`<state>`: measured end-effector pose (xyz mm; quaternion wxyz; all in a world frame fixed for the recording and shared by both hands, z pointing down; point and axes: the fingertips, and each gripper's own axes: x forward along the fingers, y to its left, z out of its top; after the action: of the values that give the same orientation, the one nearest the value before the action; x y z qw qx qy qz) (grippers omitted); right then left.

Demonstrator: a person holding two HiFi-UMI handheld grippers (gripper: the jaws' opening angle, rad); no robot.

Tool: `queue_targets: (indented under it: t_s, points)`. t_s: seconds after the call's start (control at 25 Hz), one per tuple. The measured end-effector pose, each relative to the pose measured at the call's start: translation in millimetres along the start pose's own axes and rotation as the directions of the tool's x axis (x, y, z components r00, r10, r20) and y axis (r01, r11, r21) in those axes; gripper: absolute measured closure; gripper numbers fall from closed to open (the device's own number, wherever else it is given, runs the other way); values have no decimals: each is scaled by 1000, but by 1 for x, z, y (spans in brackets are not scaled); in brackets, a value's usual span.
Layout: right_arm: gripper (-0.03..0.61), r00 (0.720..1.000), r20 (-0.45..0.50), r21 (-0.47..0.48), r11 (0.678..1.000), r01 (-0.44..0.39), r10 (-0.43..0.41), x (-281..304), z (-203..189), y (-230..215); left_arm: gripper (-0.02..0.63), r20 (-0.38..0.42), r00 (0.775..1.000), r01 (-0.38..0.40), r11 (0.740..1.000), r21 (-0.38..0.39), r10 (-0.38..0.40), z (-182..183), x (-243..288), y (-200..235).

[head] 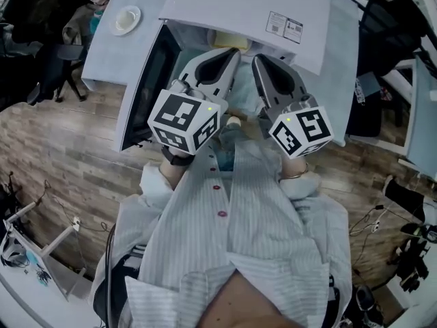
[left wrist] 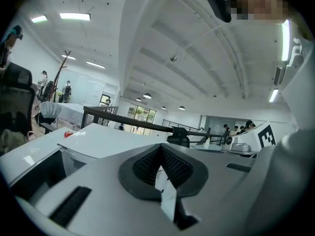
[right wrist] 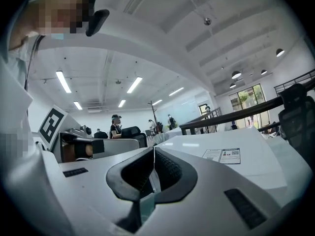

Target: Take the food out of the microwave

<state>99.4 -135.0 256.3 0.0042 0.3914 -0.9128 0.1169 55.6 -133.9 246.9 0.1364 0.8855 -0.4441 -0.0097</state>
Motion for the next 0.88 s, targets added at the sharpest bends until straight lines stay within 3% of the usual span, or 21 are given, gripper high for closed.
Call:
queue_targets:
  t_s: [0.32,0.88]
  points:
    - [545,996,-31,9,997,-80,80,19,4,-14,606,0,998,-70,997,-24,70,5,20,12]
    - [545,998,-45,53,998,-40,42,49,-8,-20,606,-36,998,-55,998,-43,54,0,32,46]
